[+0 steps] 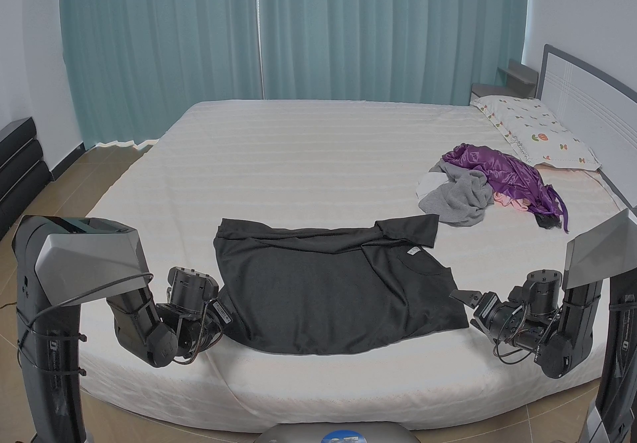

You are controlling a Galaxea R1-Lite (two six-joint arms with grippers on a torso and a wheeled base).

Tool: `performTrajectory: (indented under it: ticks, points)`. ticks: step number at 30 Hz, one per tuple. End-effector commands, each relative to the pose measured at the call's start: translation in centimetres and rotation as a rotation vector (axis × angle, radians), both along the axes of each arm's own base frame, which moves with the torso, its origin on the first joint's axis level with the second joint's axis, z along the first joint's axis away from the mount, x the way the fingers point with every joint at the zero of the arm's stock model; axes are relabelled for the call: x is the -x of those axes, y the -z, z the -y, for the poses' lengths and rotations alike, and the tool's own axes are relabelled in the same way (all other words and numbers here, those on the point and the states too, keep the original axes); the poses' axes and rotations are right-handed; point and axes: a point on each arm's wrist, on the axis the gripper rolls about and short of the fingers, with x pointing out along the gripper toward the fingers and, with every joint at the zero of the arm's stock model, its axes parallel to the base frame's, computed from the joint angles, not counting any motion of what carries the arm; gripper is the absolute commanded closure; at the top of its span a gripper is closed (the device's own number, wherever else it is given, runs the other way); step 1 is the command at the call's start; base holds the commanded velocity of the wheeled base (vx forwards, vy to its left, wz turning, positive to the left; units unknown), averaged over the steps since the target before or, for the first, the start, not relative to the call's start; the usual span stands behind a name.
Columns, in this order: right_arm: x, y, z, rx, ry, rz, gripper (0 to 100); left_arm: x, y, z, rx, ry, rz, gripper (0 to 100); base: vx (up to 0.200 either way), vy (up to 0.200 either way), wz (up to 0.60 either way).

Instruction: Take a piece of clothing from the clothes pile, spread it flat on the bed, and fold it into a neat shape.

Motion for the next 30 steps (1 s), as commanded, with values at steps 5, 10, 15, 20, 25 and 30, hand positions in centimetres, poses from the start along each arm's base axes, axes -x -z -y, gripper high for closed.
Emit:
performTrajectory:
  ticks: [5, 10, 15, 20, 25, 30]
  points:
    - [-0.1, 0.0, 0.1, 0.0, 0.005, 0.01, 0, 1.3, 0.2, -0.7, -0.033, 0.004, -0.048, 100, 0.0, 0.0, 0.0]
    - [0.0, 0.0, 0.1, 0.014, 0.019, 0.011, 0, 2.9, -1.6, -1.6, -0.084, 0.018, -0.059, 100, 0.0, 0.0, 0.0]
    - [-0.1, 0.0, 0.2, 0.035, 0.03, 0.018, 0, 4.4, -2.7, -2.0, -0.128, 0.05, -0.072, 100, 0.0, 0.0, 0.0]
    - [0.4, 0.3, 0.4, 0.092, 0.011, 0.01, 0, 5.6, -2.8, -2.2, -0.177, 0.078, -0.133, 100, 0.0, 0.0, 0.0]
    - [0.5, 1.7, 0.5, 0.211, 0.022, -0.011, 0, 5.9, -2.7, -2.3, -0.196, 0.095, -0.156, 100, 0.0, 0.0, 0.0]
    - [-0.1, 3.6, 0.3, 0.258, 0.019, -0.035, 0, 5.7, -2.8, -2.4, -0.195, 0.089, -0.148, 100, 0.0, 0.0, 0.0]
